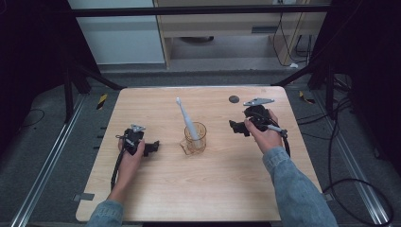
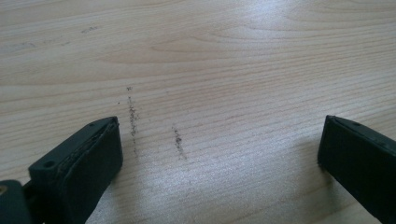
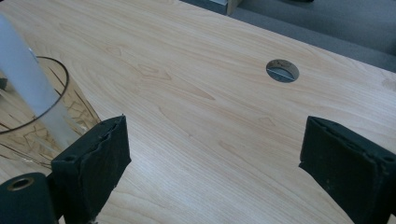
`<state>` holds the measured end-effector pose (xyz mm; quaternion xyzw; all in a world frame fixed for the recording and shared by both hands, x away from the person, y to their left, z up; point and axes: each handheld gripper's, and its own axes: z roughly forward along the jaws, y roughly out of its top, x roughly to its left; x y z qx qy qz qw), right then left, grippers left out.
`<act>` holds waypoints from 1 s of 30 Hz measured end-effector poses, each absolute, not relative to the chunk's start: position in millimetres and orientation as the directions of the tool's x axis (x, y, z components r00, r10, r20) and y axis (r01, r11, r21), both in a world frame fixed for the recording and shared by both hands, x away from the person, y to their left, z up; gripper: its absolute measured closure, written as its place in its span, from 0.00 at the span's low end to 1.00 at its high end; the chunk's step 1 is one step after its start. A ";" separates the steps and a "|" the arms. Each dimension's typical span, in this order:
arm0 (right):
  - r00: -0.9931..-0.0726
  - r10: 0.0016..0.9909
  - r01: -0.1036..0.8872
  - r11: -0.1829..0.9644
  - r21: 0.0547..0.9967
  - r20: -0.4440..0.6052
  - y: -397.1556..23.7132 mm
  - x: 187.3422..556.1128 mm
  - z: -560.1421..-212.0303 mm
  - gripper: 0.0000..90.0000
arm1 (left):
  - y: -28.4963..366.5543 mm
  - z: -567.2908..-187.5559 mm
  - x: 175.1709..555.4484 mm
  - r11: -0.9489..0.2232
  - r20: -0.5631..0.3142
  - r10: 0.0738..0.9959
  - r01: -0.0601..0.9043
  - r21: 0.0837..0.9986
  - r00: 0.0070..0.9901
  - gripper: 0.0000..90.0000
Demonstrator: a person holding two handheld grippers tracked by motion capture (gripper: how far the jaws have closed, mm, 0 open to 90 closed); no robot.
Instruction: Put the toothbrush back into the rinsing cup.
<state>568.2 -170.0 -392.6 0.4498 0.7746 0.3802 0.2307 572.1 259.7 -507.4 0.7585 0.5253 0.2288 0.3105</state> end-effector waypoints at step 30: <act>-0.407 0.914 0.600 0.265 0.755 0.003 -208.4 572.7 -432.4 0.10 | 259.7 -507.4 572.1 -0.255 0.021 0.939 0.655 0.712 0.343 0.00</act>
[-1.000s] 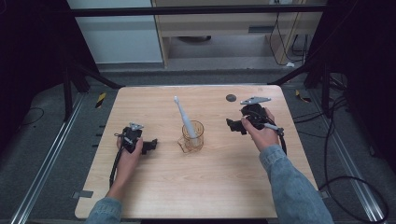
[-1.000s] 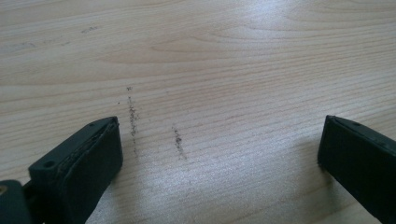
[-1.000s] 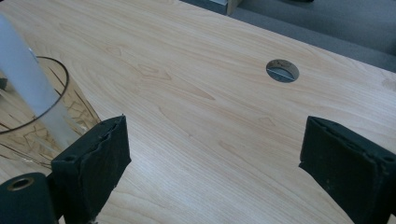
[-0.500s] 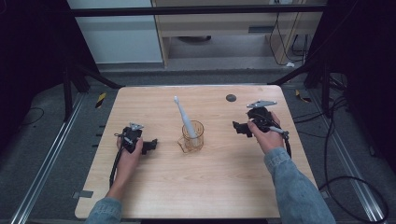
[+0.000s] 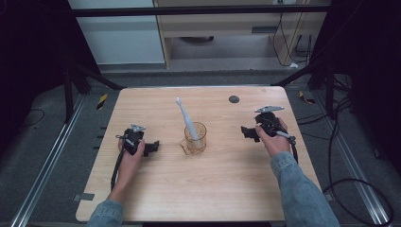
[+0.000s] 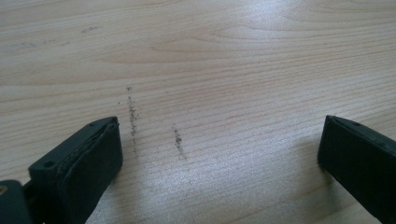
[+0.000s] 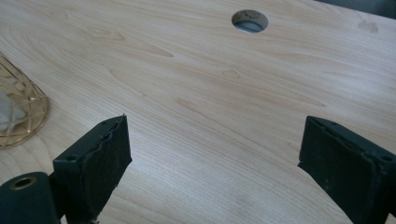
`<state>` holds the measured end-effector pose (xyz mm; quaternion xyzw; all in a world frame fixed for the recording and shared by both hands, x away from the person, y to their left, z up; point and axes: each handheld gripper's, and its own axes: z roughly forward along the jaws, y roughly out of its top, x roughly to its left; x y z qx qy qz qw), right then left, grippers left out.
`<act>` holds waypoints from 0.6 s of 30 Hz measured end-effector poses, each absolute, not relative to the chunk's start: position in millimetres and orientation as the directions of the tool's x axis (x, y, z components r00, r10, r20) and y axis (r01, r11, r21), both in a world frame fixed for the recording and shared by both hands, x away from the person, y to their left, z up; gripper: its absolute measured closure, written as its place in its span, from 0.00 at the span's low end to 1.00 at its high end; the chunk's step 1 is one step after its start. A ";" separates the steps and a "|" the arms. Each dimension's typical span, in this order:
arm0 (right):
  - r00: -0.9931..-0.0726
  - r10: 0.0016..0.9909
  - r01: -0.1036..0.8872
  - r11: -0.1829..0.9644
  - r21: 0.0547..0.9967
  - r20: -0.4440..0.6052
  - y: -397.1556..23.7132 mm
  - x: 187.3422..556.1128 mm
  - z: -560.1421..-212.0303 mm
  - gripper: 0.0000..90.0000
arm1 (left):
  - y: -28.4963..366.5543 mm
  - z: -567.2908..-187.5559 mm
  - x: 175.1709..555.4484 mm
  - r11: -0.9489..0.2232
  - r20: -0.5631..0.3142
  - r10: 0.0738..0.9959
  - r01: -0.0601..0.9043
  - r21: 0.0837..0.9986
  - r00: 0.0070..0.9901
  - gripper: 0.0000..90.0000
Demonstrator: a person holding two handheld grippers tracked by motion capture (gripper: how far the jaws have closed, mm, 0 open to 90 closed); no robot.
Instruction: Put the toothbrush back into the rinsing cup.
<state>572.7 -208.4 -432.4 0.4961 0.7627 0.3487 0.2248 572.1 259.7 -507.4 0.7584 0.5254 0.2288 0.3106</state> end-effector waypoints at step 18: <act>-0.376 0.926 0.653 0.238 0.719 0.035 -217.3 587.0 -472.3 0.11 | 259.7 -507.4 572.1 -0.255 0.021 0.939 0.655 0.712 0.343 0.00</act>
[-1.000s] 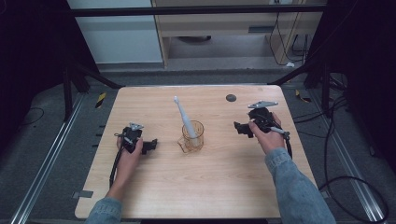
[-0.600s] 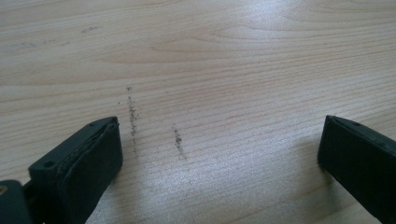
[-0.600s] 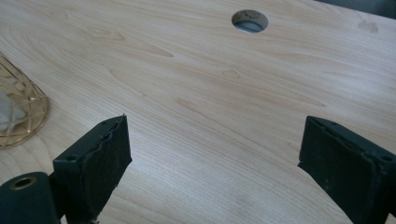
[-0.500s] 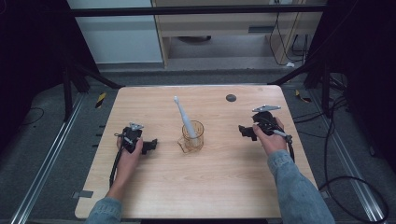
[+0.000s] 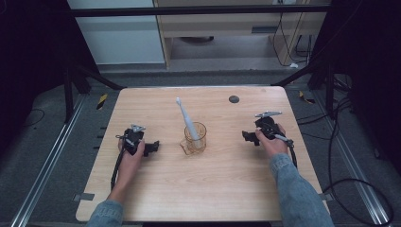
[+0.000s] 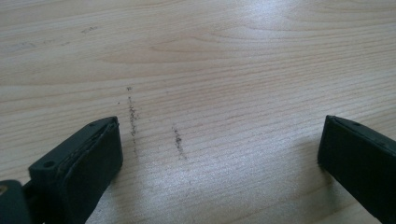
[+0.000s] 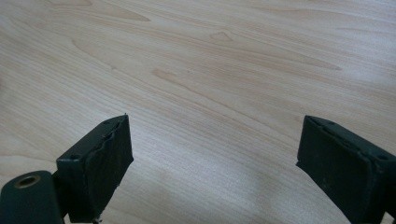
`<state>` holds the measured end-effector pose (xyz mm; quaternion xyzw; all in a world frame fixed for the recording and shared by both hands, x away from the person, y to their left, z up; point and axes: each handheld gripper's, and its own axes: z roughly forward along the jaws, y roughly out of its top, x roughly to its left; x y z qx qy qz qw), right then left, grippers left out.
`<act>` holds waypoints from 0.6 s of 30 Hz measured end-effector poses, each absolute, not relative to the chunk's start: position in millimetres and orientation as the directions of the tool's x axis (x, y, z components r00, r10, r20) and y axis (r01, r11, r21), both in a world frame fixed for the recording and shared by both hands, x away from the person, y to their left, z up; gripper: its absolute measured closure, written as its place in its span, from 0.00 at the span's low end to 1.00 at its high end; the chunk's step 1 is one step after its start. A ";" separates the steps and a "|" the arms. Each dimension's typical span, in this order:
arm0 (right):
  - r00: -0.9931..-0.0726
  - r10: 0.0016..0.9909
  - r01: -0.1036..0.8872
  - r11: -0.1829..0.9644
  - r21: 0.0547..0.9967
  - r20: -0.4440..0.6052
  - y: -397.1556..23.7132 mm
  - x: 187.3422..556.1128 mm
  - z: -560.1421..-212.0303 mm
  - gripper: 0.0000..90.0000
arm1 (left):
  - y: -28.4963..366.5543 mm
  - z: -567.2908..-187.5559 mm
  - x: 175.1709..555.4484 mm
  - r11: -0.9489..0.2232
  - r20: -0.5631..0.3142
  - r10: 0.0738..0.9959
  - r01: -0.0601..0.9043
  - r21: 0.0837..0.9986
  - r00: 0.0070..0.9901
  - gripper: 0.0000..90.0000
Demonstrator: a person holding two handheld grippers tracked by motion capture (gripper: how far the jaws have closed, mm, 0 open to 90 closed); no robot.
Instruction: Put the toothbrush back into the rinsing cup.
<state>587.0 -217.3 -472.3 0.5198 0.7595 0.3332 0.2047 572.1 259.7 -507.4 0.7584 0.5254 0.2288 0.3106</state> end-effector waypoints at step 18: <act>-0.248 0.966 0.650 0.108 0.752 0.075 -241.1 605.8 -492.3 0.12 | 259.7 -507.3 572.0 -0.256 0.021 0.939 0.655 0.711 0.344 0.00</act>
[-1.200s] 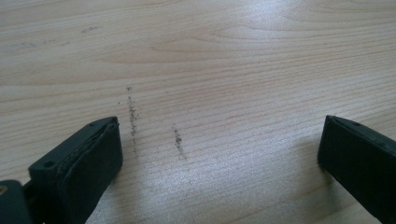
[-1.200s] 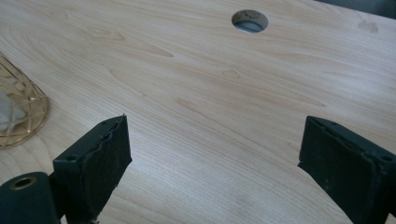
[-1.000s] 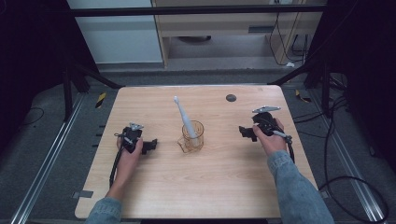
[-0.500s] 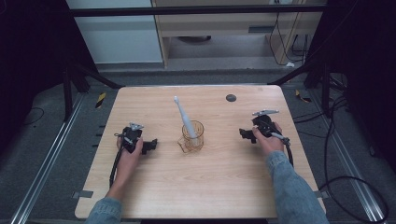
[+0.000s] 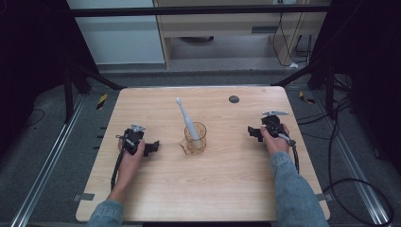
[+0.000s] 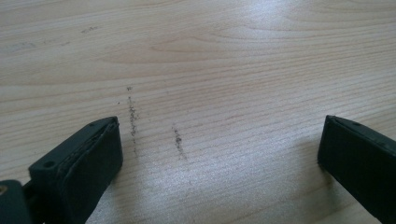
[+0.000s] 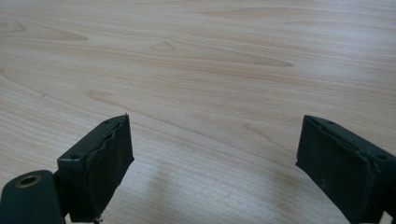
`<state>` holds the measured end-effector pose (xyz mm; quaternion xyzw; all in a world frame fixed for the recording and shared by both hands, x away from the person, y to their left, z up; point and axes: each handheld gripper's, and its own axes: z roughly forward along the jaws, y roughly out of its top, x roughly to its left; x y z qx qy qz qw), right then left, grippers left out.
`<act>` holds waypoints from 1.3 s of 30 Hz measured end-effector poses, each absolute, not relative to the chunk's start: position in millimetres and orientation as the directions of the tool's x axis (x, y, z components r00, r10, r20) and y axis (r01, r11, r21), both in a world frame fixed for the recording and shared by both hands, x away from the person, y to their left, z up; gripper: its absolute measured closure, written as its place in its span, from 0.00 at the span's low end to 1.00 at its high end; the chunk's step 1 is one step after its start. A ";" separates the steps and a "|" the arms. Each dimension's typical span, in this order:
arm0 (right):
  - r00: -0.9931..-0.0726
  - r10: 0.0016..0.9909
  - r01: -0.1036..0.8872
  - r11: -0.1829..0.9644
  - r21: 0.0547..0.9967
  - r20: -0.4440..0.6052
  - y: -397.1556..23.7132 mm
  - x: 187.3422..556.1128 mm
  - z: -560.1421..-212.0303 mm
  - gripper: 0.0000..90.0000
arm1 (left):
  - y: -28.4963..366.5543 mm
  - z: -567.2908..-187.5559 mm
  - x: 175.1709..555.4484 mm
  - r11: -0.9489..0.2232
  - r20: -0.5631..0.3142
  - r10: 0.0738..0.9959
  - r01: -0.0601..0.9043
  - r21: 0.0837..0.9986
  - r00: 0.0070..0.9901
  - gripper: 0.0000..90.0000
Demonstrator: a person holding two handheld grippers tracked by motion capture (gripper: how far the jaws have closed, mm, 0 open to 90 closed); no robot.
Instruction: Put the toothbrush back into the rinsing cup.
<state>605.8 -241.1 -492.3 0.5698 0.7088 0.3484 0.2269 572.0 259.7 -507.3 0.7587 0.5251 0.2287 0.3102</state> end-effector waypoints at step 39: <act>-0.188 0.982 0.665 0.130 0.736 -0.003 -237.8 614.7 -510.3 0.06 | 259.6 -507.4 572.0 -0.255 0.021 0.939 0.655 0.712 0.343 0.00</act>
